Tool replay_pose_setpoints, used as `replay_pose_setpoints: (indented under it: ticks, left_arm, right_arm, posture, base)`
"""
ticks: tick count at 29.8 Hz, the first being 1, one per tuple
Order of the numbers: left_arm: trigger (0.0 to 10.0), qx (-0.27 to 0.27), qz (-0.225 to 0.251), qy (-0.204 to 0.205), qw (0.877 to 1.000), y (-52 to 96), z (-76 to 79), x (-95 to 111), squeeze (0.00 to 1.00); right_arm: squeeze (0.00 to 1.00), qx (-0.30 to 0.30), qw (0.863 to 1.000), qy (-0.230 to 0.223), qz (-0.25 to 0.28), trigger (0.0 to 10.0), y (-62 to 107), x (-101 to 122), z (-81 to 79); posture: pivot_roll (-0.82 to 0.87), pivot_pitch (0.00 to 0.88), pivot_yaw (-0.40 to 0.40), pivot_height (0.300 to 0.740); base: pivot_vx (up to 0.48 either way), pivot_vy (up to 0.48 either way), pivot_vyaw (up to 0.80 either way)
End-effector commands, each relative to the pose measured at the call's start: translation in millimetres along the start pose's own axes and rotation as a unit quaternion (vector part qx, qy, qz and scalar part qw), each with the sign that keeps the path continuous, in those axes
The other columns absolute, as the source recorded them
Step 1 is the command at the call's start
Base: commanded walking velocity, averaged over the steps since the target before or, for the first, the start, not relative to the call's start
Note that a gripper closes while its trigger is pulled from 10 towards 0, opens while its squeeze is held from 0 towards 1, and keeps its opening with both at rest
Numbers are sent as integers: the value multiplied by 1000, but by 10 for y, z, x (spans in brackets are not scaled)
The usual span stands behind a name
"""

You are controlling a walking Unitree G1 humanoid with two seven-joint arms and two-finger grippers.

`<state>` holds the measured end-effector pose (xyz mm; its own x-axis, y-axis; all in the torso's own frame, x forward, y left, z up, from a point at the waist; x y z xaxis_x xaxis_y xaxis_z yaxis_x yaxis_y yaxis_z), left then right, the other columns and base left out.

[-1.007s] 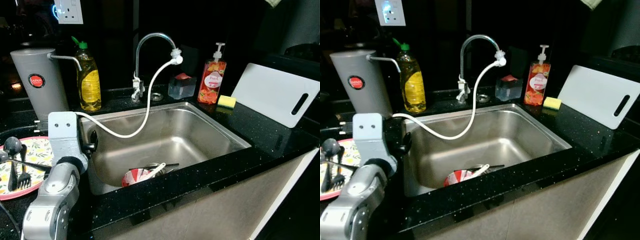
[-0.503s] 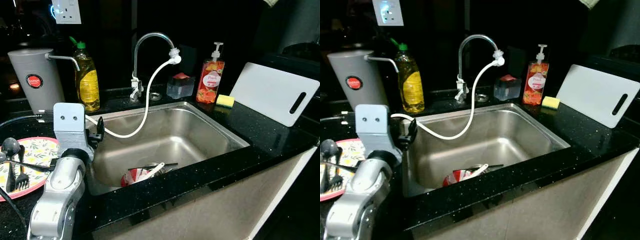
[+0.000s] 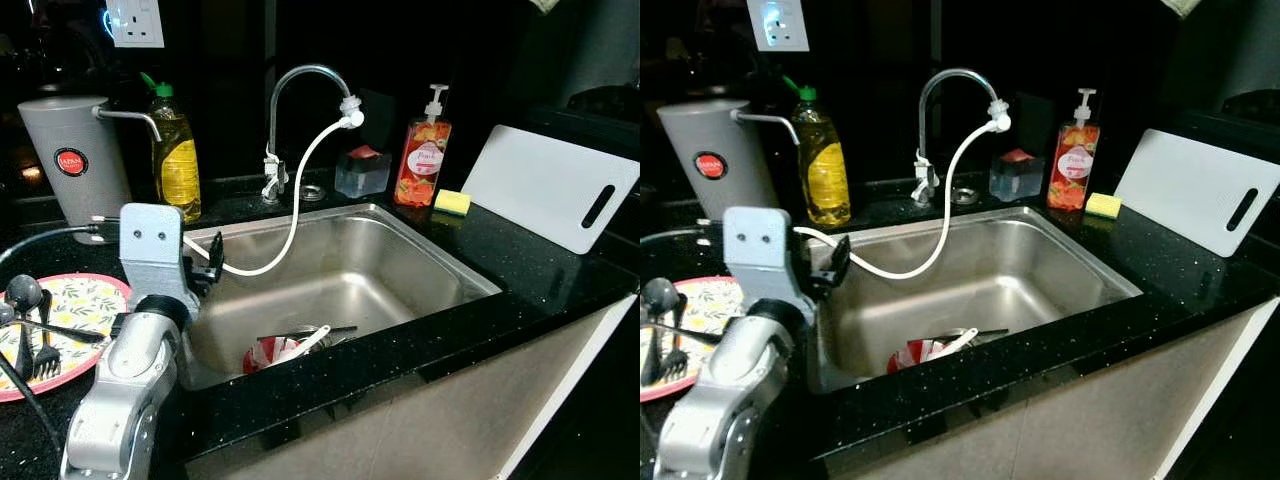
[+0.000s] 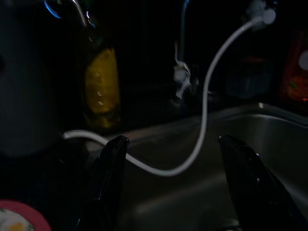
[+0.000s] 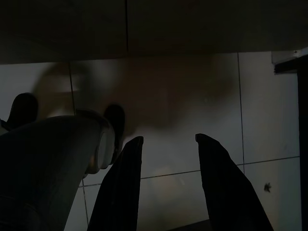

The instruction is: Kitchen organization

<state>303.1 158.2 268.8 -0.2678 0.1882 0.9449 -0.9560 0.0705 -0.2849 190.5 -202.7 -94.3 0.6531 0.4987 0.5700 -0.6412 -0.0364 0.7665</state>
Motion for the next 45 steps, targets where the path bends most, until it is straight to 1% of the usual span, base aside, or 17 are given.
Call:
replay_pose_setpoints:
  ticks: [1, 2, 4, 5, 8, 10, 11, 14, 18, 20, 22, 25, 28, 29, 31, 38, 45]
  left_arm:
    - [10000, 8, -23, 15, 1000, -21, -37, -78, 0]
    - [10000, 4, -41, 8, 999, -31, -33, -108, 0]
    - [10000, -1, -51, 2, 999, -36, -22, -120, 0]
    - [10000, -8, -69, -8, 998, -38, -13, -143, 0]
    - [10000, -14, -84, -22, 996, -27, -14, -163, 0]
    - [10000, -38, -94, -45, 994, 40, 11, -175, 0]
    - [10000, -47, -115, -49, 991, 91, 18, -213, 0]
    - [10000, -50, -150, -34, 987, 220, 27, -272, 0]
    - [10000, -40, -146, -42, 988, 262, -1, -259, 0]
    - [10000, 4, -117, -44, 992, 259, -85, -227, 0]
    - [10000, 31, -128, -47, 990, 285, -136, -270, 0]
    - [10000, 5, -158, -47, 986, 350, -81, -340, 0]
    - [10000, 4, -161, -50, 986, 347, -77, -340, 0]
    - [10000, 6, -160, -58, 985, 324, -91, -330, 0]
    - [10000, 24, -166, -53, 984, 288, -156, -328, 0]
    - [10000, 21, -147, -62, 987, 306, -141, -294, 0]
    - [10000, 19, -148, -64, 987, 299, -151, -287, 0]
  right_arm:
    - [0, -3, 1000, -5, -12, 10000, 14, -59, 22]
    - [0, -4, 1000, -5, -14, 10000, 16, -68, 23]
    - [0, -4, 1000, -6, -15, 10000, 17, -76, 22]
    - [0, -5, 1000, -7, -17, 10000, 19, -82, 20]
    - [0, -5, 1000, -8, -16, 10000, 19, -83, 16]
    - [0, -7, 1000, -14, -17, 10000, 21, -90, 11]
    - [0, -7, 1000, -15, -16, 10000, 21, -88, 11]
    - [0, -7, 1000, -16, -18, 10000, 25, -102, 6]
    - [0, -6, 1000, -17, -18, 10000, 28, -109, 1]
    - [0, -6, 1000, -20, -20, 10000, 32, -123, -9]
    - [0, -6, 1000, -20, -17, 10000, 31, -114, -18]
    - [0, -7, 1000, -22, -14, 10000, 32, -109, -16]
    - [0, -7, 1000, -22, -15, 10000, 34, -113, -16]
    - [0, -6, 1000, -22, -15, 10000, 34, -115, -17]
    - [0, -3, 1000, -17, -15, 10000, 32, -110, -27]
    - [0, 1, 1000, -15, -14, 10000, 24, -92, -44]
    - [0, 3, 1000, -14, -14, 10000, 17, -76, -54]
  posture:
    - [-69, 44, -27, 740]
    - [-67, 42, -22, 740]
    - [-66, 41, -21, 740]
    - [-66, 41, -18, 740]
    - [-64, 43, -8, 740]
    - [-64, 44, -5, 740]
    - [-65, 47, -1, 740]
    - [-61, 52, 2, 740]
    - [-58, 54, 5, 740]
    - [-60, 56, 9, 740]
    - [-67, 57, 11, 740]
    - [-61, 58, 10, 740]
    - [-62, 59, 10, 740]
    - [-61, 58, 9, 740]
    - [-60, 55, 7, 740]
    - [-46, 47, 2, 740]
    - [-48, 45, 4, 740]
  base:
    - [0, 0, 0]
    - [0, 0, 0]
    - [0, 0, 0]
    - [0, 0, 0]
    - [0, 0, 0]
    - [0, 0, 0]
    - [0, 0, 0]
    - [0, 0, 0]
    - [0, 0, 0]
    - [0, 0, 0]
    - [0, 0, 0]
    - [0, 0, 0]
    - [0, 0, 0]
    - [0, 0, 0]
    - [0, 0, 0]
    - [0, 0, 0]
    - [0, 0, 0]
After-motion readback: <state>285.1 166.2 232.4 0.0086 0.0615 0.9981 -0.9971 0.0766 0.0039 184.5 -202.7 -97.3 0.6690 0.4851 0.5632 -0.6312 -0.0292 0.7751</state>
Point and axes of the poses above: a point about 5 cm out from each wrist's last joint towards the gripper, its own y axis pointing back from the gripper into the wrist, its own x axis along the axis of the wrist's last joint, z = x × y, the point moved 2 cm from there along -y, pointing out of the wrist towards the gripper, and after that the axes turned 12 degrees about y, right-handed, at the moved point
